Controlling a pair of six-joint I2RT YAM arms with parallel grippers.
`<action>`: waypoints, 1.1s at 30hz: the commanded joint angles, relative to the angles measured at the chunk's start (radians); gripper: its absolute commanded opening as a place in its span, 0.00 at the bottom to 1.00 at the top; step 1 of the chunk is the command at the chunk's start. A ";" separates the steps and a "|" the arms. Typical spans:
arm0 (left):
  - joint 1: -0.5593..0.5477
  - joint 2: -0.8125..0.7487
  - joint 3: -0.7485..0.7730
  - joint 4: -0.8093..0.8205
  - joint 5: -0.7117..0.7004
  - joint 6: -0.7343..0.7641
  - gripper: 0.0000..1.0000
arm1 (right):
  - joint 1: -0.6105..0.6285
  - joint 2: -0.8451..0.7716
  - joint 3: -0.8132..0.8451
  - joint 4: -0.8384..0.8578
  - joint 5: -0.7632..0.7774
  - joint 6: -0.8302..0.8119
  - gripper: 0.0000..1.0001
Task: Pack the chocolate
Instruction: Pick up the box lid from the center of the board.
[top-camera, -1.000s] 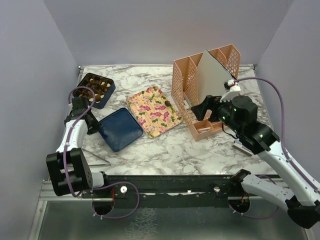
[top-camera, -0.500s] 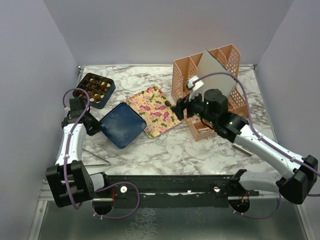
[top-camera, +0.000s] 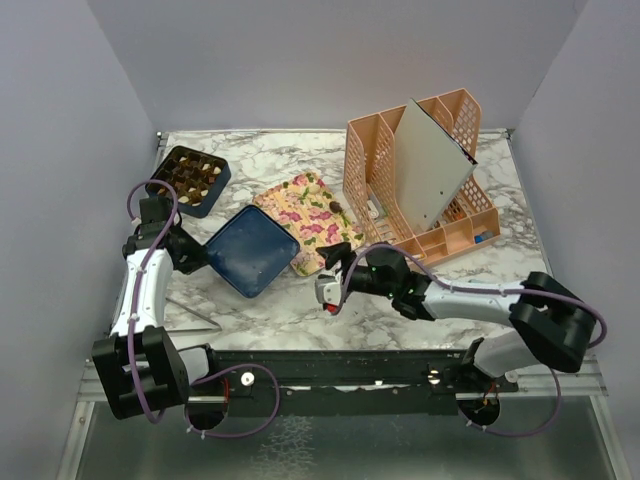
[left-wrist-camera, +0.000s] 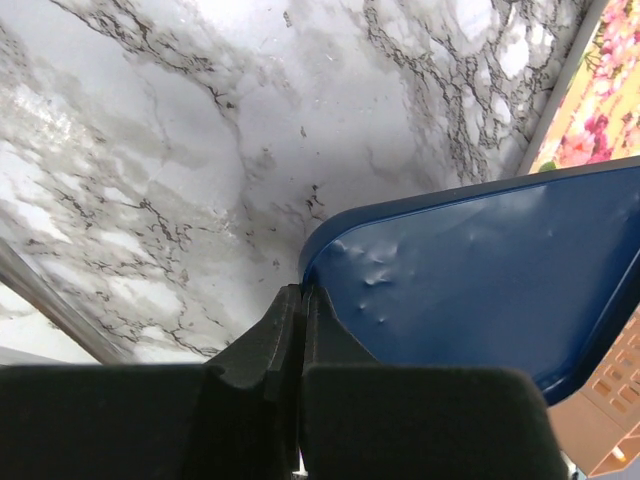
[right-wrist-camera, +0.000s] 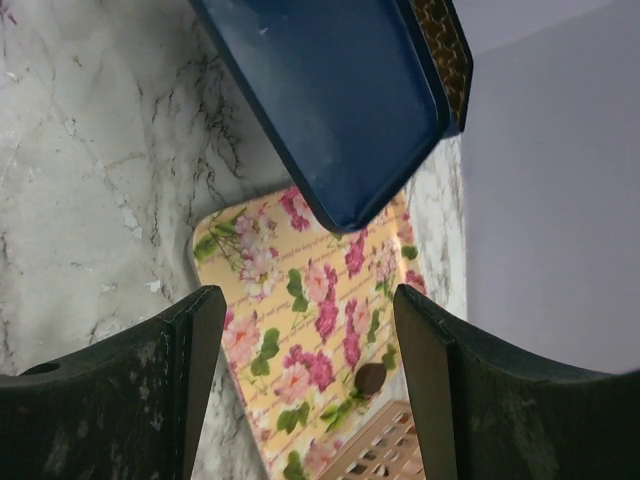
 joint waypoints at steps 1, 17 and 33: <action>-0.004 -0.045 0.013 -0.003 0.062 -0.014 0.00 | 0.030 0.107 -0.020 0.286 -0.074 -0.328 0.71; -0.028 -0.083 0.003 -0.009 0.094 -0.007 0.00 | 0.070 0.408 0.101 0.468 -0.003 -0.502 0.60; -0.028 -0.081 0.016 -0.028 0.141 -0.028 0.00 | 0.122 0.495 0.139 0.576 0.119 -0.598 0.39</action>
